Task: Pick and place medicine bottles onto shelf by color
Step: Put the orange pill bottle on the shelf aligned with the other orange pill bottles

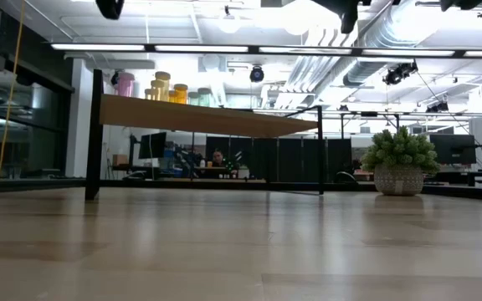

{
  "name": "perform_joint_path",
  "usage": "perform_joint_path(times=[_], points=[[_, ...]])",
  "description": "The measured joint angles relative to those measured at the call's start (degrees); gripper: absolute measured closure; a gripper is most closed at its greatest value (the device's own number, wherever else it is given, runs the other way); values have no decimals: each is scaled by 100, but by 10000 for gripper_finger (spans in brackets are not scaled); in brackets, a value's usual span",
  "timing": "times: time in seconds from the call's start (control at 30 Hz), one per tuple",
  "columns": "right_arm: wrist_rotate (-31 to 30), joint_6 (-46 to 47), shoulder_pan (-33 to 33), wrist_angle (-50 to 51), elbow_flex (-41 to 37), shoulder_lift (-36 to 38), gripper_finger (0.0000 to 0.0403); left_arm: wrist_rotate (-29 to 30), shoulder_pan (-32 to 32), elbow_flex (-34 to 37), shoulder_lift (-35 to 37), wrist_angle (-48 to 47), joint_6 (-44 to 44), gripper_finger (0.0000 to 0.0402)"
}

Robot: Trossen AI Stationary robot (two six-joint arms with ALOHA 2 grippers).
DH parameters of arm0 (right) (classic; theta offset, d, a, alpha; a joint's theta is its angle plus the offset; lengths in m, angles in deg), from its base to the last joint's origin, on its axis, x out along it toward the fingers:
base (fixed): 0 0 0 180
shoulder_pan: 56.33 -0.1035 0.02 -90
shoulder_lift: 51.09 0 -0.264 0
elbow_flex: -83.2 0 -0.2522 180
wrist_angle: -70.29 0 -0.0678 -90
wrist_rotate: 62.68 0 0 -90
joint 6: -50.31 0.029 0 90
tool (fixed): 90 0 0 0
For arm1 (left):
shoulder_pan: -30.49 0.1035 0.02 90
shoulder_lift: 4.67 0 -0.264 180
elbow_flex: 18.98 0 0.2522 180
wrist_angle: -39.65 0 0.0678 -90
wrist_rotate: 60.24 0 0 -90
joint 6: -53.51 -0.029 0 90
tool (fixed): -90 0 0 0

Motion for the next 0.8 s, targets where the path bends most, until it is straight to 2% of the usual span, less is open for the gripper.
perform_joint_path(times=[0.1,0.2,0.3,0.4,0.6,0.7,0.8], points=[[0,93,0,40,0,0,219,-836,-103,-1141,-534,-2435,301,213],[1,215,0,186,0,0,219,-1719,-488,-2136,-1149,-4850,681,213],[2,340,0,362,4,0,219,-2187,-1185,-2533,-1660,-6380,1076,213],[2,409,0,471,4,-2,219,-2328,-2096,-2444,-1917,-6630,1585,213],[2,409,0,550,4,-2,219,-2309,-3791,-1986,-2420,-6390,2721,213],[-1,407,8,593,4,-2,219,-2230,-4317,-1782,-2679,-5985,3208,213],[-107,407,9,647,4,-2,219,-2009,-4561,-1656,-2941,-5739,3559,213]])
